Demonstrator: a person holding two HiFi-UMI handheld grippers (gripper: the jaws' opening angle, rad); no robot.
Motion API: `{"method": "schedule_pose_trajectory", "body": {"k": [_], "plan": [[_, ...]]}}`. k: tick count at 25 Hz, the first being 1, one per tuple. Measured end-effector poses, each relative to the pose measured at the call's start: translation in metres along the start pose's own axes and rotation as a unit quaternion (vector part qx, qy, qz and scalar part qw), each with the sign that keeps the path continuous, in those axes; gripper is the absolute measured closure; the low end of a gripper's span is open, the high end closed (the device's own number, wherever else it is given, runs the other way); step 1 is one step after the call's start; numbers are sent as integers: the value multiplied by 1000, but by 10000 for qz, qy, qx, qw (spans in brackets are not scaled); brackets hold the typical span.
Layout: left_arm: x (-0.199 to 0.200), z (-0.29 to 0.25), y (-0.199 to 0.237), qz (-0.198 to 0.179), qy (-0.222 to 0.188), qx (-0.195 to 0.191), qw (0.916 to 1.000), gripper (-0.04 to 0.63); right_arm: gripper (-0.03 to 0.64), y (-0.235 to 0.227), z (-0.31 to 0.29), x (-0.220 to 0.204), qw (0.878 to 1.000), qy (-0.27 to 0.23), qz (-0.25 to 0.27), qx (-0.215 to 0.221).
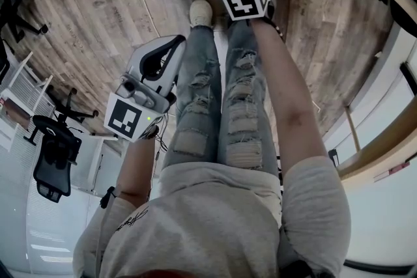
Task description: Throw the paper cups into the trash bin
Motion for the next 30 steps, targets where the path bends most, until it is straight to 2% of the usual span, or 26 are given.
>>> {"method": "schedule_pose_trajectory", "body": {"k": [10,30], "plan": [[15,-3,-1,43,-230,53,9997,592,327,5,20,22,9995,-319,46,13],[65,-1,-21,-279,-495,2,9984,592,327,18,108,67,9960,-890,3,33]]}}
Point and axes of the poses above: the fingertips, and each gripper's own axes: z backward along the fingers, y to its left, x out of its top, the point moved 2 cm from there along z, backward along the fingers, and after that the axes turned 1 degree about -z, right-handed, at the moved point
